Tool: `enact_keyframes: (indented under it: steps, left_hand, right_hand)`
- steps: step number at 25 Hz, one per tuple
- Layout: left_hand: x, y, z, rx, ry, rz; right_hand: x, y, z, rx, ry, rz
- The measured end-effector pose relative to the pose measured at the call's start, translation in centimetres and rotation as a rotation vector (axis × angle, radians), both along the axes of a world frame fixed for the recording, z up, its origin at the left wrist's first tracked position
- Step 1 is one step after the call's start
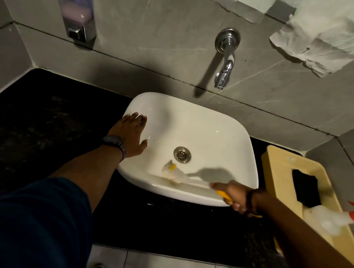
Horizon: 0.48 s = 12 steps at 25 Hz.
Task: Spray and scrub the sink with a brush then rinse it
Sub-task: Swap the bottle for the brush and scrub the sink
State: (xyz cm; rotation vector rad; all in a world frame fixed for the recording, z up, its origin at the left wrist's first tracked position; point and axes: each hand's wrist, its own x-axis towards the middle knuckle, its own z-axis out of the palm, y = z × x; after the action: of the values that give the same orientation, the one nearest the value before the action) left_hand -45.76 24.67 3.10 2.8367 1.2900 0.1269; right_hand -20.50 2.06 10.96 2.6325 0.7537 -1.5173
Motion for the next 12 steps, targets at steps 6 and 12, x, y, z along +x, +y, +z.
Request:
enact_keyframes:
  steps: [6,12]
  left_hand:
    - [0.2,0.1,0.1,-0.021,-0.021,-0.009]
    - [0.0,0.3,-0.1,-0.015,-0.028,-0.007]
  right_hand:
    - [-2.8,7.1,-0.3,0.309,-0.394,0.186]
    - [-2.8,8.0,-1.9,0.266,-0.11,0.187]
